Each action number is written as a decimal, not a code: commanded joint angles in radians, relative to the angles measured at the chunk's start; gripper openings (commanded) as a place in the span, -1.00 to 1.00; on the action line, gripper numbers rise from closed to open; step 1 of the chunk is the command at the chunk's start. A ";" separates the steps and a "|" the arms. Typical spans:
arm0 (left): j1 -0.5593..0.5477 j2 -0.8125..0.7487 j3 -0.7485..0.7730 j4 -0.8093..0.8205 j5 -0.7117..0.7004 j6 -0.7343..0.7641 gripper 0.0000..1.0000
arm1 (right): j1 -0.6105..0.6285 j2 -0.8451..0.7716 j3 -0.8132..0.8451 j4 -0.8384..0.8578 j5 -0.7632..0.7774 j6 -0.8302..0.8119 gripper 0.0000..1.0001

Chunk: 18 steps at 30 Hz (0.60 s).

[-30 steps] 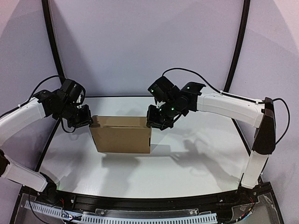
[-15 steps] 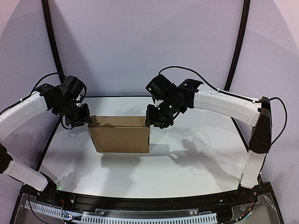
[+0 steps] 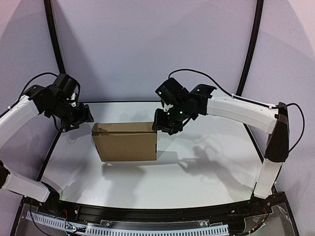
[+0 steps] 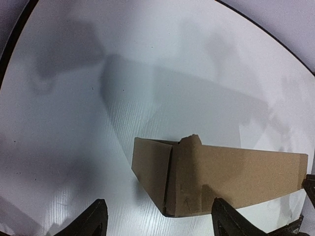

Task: Fold the paper box

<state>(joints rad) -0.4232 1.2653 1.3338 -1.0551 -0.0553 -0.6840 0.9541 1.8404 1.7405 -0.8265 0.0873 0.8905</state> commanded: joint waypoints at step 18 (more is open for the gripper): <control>0.249 -0.129 -0.353 0.330 0.494 -0.065 0.36 | -0.031 -0.033 -0.064 0.129 -0.032 0.037 -0.01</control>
<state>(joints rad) -0.1893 1.1728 1.0043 -0.7980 0.3535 -0.7227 0.9279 1.7900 1.6848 -0.7297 0.0668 0.9163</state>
